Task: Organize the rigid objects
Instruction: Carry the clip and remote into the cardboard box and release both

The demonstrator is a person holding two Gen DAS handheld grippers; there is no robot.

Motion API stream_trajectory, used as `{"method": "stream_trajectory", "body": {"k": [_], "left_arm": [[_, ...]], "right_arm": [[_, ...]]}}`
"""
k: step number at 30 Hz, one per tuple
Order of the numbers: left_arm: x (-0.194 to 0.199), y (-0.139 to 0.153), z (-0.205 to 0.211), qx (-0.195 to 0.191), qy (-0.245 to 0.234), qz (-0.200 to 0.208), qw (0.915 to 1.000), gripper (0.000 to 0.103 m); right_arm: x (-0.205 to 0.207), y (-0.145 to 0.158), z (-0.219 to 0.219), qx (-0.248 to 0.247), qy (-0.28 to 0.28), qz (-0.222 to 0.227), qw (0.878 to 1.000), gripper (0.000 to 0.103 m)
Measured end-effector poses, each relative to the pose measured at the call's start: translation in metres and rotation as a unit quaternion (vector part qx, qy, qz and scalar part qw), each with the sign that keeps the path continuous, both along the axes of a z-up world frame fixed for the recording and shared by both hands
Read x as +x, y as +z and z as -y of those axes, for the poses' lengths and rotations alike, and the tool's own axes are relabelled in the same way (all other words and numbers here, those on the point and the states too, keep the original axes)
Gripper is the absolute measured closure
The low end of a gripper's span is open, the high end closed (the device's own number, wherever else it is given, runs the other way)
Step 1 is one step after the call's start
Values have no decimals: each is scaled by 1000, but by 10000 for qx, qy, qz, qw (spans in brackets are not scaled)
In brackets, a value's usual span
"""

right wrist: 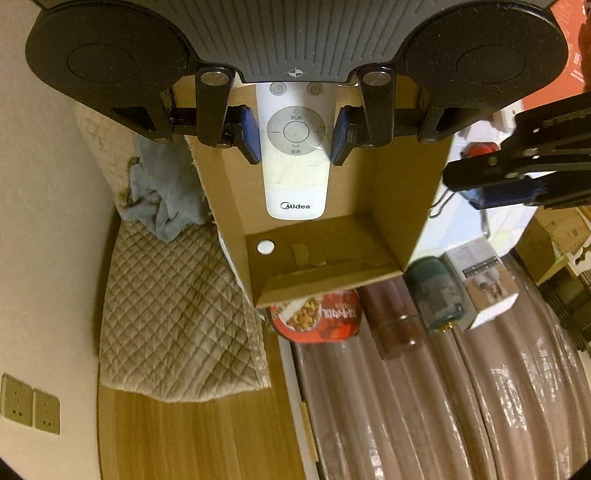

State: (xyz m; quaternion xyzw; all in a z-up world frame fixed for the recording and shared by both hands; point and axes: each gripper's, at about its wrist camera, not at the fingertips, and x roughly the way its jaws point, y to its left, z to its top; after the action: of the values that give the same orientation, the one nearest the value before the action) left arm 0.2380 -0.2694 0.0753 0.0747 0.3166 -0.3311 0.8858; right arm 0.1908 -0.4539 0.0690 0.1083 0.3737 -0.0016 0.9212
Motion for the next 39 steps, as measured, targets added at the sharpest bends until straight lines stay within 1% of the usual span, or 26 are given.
{"method": "stream_trajectory", "body": {"k": [6, 14, 17, 23, 35, 39], "left_arm": [[14, -18, 16, 76, -54, -106, 9999, 69], [29, -27, 23, 70, -23, -215, 9997, 69], [30, -23, 20, 119, 68, -120, 9998, 66], [24, -13, 6, 154, 205, 2, 9997, 66], [15, -6, -17, 115, 323, -9, 9994, 66], [12, -4, -22, 106, 338, 0, 9994, 66]], "right_arm": [[6, -15, 4, 36, 21, -127, 9999, 65], [8, -28, 11, 53, -102, -224, 9997, 65], [8, -29, 13, 59, -120, -221, 9997, 65], [8, -32, 13, 94, -144, -251, 9995, 65], [17, -33, 0, 136, -102, -244, 9996, 65], [23, -28, -1, 306, -168, -73, 9994, 64]]}}
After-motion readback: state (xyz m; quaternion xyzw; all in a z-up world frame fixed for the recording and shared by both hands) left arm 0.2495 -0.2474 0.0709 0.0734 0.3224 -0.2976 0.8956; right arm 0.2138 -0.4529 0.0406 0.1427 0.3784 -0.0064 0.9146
